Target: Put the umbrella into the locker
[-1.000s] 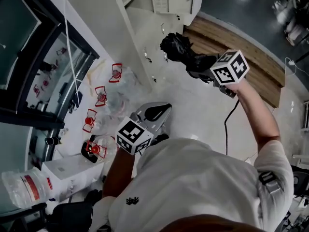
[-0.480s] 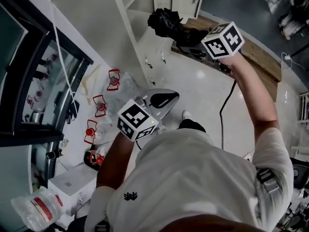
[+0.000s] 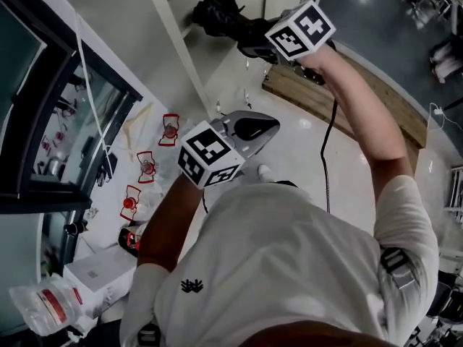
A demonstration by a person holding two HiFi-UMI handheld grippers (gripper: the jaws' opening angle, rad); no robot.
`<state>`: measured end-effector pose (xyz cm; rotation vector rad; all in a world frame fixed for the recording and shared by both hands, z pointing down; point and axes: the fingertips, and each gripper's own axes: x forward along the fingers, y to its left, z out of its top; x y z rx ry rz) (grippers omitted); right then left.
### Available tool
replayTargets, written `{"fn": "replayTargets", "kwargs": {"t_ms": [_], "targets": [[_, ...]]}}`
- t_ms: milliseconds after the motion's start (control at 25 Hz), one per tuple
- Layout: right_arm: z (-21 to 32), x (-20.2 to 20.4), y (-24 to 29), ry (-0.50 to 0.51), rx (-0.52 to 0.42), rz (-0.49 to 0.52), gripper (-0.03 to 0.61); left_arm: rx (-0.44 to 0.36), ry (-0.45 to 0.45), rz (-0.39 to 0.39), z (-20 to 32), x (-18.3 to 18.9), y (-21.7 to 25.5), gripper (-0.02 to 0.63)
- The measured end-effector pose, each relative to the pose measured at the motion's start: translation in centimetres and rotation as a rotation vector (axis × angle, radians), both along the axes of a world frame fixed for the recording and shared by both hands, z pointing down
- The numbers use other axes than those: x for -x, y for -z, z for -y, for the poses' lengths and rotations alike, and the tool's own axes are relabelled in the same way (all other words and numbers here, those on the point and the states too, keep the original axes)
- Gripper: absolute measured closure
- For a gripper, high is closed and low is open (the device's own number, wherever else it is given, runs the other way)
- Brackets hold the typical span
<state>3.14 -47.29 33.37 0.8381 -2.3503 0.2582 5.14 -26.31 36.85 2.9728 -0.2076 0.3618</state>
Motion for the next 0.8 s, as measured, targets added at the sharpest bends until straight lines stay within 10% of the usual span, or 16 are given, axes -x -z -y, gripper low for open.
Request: {"fn": "replayTargets", "kwargs": {"t_ms": [800], "targets": [[16.1, 9.4, 0.8, 0.241, -0.095, -0.084, 0.339, 0.031, 0.209, 0.002, 13.5, -5.7, 0.8, 0.56]]}}
